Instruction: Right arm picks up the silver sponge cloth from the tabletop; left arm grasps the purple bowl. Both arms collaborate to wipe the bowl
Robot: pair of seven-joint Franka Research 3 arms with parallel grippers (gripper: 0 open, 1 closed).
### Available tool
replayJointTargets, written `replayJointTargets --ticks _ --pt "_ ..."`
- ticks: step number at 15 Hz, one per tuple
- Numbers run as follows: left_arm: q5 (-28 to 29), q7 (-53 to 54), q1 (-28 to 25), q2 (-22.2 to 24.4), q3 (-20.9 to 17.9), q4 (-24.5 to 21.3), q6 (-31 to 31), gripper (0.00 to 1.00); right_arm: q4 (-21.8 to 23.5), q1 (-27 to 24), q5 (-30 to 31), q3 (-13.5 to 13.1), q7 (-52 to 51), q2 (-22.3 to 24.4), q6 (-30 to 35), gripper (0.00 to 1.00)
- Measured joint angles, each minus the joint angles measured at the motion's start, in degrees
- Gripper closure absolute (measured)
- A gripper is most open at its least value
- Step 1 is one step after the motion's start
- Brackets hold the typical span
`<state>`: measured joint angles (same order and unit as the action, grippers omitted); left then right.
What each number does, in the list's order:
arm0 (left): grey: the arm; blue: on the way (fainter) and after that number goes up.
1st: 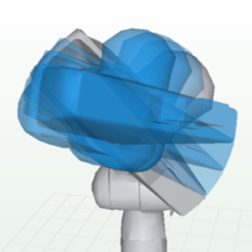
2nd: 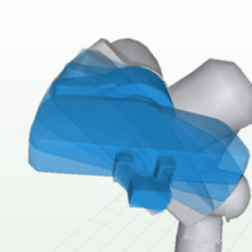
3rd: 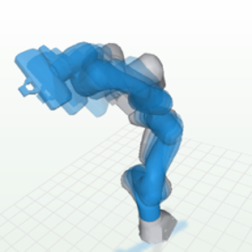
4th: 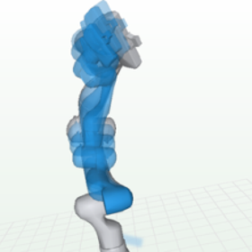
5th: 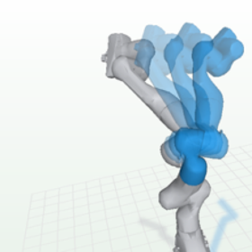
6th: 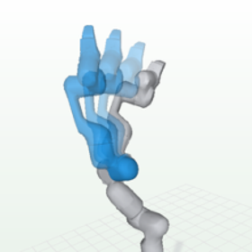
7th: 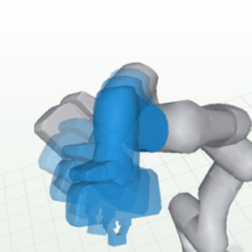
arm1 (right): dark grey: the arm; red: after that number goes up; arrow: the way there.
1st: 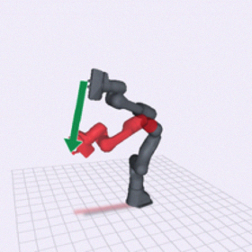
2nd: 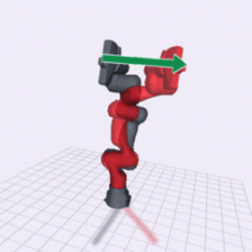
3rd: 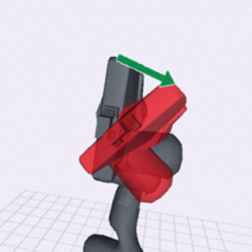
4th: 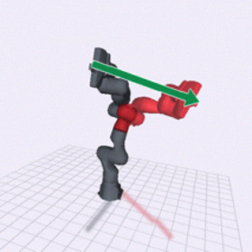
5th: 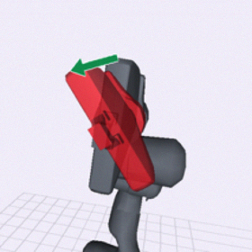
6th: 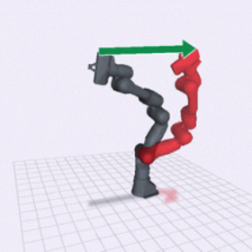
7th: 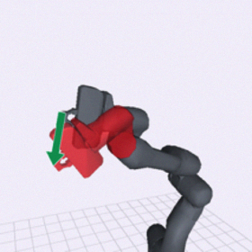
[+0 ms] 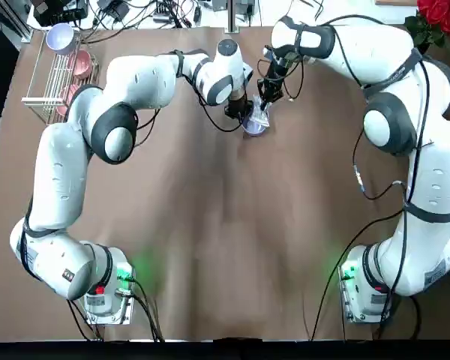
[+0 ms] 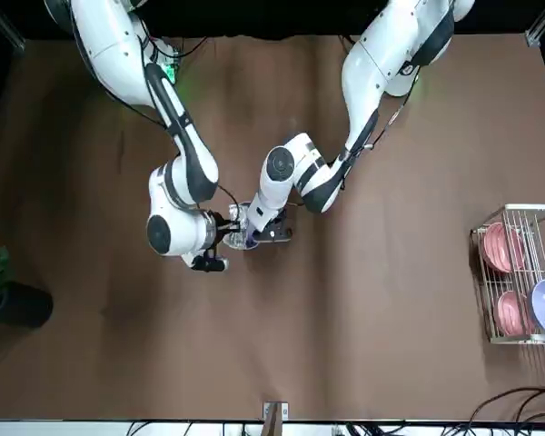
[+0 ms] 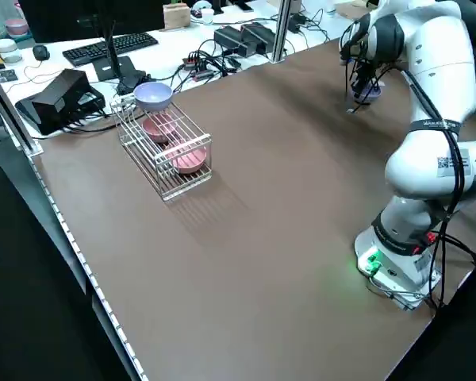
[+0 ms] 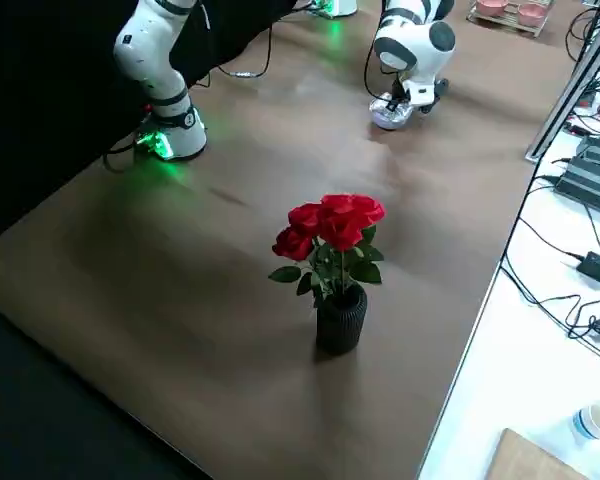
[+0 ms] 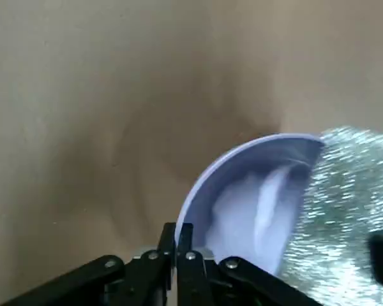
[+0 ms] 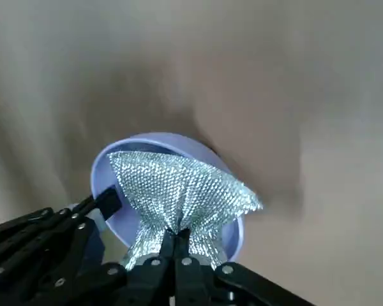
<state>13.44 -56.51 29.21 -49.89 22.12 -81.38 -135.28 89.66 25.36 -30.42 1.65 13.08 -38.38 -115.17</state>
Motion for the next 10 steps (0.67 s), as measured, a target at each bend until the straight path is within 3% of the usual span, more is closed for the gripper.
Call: replayJointTargets --ticks 10 --pt "0.0 0.0 0.05 0.0 0.02 0.16 0.03 0.96 -0.06 2.09 -0.16 0.03 -0.07 -5.02 -5.01 0.99"
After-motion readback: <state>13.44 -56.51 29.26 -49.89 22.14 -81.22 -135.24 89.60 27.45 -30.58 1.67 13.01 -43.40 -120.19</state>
